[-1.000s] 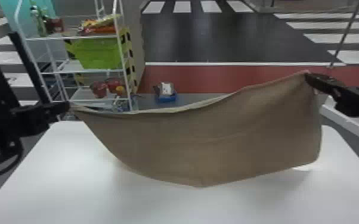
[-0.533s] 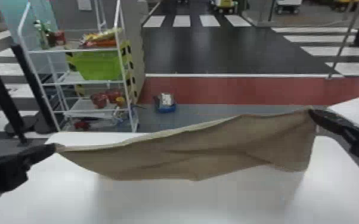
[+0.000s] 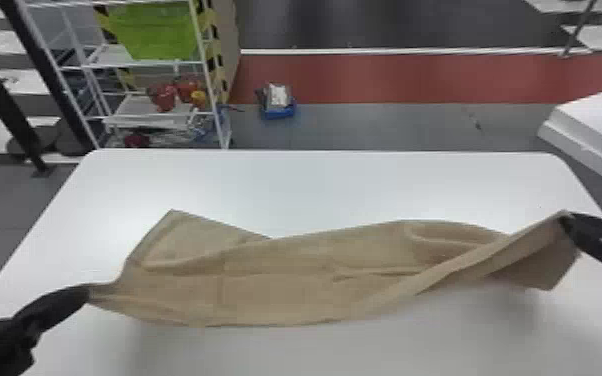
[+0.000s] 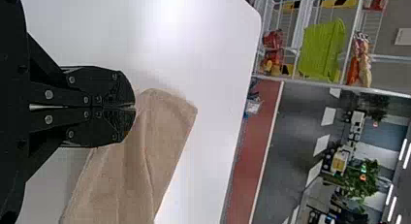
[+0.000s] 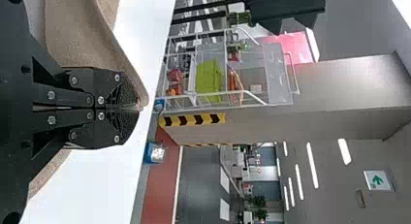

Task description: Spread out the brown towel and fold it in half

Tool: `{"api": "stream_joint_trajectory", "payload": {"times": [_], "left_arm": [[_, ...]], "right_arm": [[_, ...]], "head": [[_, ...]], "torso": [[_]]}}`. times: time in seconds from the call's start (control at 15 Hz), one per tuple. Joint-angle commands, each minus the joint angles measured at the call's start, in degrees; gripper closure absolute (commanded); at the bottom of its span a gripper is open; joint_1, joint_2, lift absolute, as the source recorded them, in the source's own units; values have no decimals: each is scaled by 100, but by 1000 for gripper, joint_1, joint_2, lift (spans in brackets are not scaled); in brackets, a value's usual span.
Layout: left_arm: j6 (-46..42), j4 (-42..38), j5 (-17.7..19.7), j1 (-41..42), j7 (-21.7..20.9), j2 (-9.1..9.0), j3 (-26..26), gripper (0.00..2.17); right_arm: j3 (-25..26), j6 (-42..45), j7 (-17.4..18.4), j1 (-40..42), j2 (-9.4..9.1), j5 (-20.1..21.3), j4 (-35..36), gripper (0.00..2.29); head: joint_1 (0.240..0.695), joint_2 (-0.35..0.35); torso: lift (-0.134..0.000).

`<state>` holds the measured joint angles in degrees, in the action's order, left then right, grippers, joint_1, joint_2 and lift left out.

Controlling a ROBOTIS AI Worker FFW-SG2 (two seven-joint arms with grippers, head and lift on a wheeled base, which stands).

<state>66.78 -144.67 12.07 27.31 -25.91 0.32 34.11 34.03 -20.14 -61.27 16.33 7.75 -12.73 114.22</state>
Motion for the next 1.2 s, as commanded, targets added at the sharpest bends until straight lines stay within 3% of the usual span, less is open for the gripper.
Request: {"api": "stream_joint_trajectory", "payload": {"times": [0.0,0.2,0.47,0.6,0.67,0.73,0.8,0.87,1.13], "left_arm": [[-670,483,-117,336,-2,-47,-53,1727],[-1303,1046,-459,608,-2,-47,-159,1727],[-1672,1327,-477,1048,-19,-47,-141,1723],[-1707,1310,-521,1153,-125,-47,-132,1679],[-1707,1310,-512,1189,-230,-47,-80,1420],[-1725,1318,-512,1215,-362,-47,-18,795],[-1725,1327,-521,1224,-397,-47,-1,137],[-1742,1310,-521,1224,-415,-47,-1,-1],[-1971,1266,-372,1224,-424,-47,474,33]], "right_arm": [[183,119,-491,274,236,16,-286,1538],[262,717,-737,811,649,16,-620,1538],[323,1104,-816,1136,895,183,-972,1538],[543,1174,-966,1382,921,139,-954,1524],[596,1174,-983,1470,939,139,-919,1511],[613,1209,-992,1558,974,95,-910,1173],[648,1315,-1001,1610,974,60,-919,613],[648,1332,-1010,1645,974,51,-919,70],[930,1543,-1282,1707,1036,25,-1104,36]], "head": [[695,39],[695,52],[695,38],[695,29],[695,22],[695,14],[695,-6],[695,-11],[695,7]], "torso": [[-123],[-123],[-123],[-123],[-123],[-123],[-123],[-123],[-123]]}}
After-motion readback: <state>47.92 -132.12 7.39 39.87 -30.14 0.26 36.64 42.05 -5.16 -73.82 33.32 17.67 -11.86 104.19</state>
